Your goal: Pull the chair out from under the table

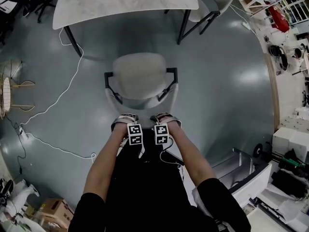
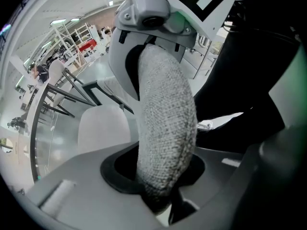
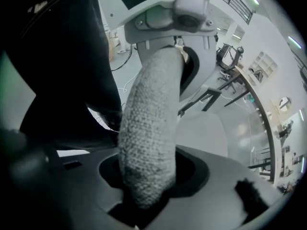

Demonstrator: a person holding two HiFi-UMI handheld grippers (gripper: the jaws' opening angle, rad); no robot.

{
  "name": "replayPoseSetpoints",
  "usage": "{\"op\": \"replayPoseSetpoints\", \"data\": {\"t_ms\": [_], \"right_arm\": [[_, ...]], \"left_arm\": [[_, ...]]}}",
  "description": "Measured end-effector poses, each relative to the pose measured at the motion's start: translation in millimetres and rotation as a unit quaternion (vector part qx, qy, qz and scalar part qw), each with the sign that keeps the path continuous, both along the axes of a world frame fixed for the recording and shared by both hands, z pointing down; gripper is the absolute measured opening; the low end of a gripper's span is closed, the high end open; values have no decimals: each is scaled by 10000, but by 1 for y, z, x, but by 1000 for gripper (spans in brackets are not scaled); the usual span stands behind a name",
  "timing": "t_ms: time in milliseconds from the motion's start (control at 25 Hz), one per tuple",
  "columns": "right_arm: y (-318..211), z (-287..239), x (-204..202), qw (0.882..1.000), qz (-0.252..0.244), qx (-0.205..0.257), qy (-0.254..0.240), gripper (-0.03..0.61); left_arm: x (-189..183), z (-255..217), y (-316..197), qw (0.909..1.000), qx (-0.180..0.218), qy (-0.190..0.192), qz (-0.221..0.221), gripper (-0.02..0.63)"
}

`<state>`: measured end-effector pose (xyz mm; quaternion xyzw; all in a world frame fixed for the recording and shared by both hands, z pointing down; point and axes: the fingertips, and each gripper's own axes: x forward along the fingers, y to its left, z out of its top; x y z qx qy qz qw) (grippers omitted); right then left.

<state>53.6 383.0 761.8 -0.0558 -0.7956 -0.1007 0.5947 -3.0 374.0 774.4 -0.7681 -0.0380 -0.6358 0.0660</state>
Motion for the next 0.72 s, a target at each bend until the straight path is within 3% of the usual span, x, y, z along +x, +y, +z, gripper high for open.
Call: {"op": "replayPoseSetpoints", "data": {"t_ms": [200, 400, 720], "right_arm": [[-3, -7, -2, 9999, 153, -54, 31, 190], [-11, -24, -3, 9992, 369, 142, -83, 195], [-6, -60, 1, 9963, 818, -9, -255, 198]], "left_arm": [[0, -11, -4, 9992, -53, 190, -354, 155], [-7, -24, -6, 9977, 42, 372, -567, 172], [-19, -60, -5, 9922, 155, 714, -1010, 178]]}}
